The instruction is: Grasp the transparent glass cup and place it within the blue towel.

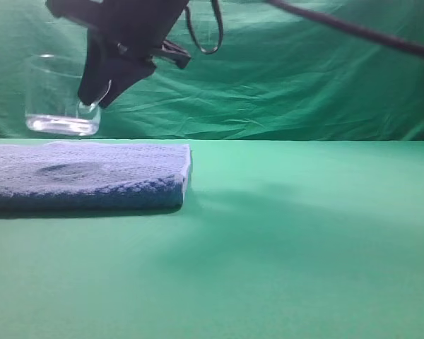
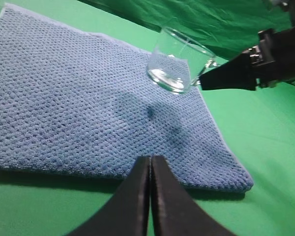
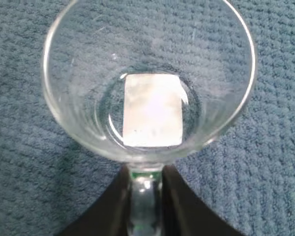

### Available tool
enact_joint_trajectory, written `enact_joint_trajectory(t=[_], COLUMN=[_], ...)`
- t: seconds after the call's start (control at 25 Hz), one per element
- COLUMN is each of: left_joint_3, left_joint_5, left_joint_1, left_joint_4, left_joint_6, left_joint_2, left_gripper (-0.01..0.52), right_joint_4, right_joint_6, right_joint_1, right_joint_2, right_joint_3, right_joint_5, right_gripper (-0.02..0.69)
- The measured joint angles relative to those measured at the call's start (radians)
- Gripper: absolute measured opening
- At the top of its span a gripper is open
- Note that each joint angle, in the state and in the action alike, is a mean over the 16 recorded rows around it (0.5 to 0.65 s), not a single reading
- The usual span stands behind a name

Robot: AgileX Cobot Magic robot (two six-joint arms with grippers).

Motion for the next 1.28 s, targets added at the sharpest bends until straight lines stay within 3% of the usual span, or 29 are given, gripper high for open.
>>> enact_joint_trajectory(t=[0.24,0.4,0.52,0.92,1.28], left_joint_3=[0.000,0.000,0.000,0.000,0.000], left_joint_5=[0.000,0.000,0.000,0.000,0.000], left_joint_1=[0.000,0.000,0.000,0.000,0.000], left_joint_4=[0.000,0.000,0.000,0.000,0.000], left_joint_6=[0.000,0.000,0.000,0.000,0.000], left_joint_2=[0.000,0.000,0.000,0.000,0.000], left_gripper=[0.000,0.000,0.000,0.000,0.000], right_joint_4=[-0.025,-0.042,-0.061,-0.161,-0.265], right_joint_6=[0.003,0.040,0.083,0.279,0.382], right_joint_1=[0.005,0.005,0.004,-0.005,-0.009], right_joint_2=[0.040,0.027,0.003,-0.168,-0.437], right_joint_3=[-0.085,-0.148,-0.198,-0.288,-0.095], right_joint_5=[0.069,0.182,0.287,0.544,0.542], right_gripper=[0.412,0.431,0.372,0.032,0.000])
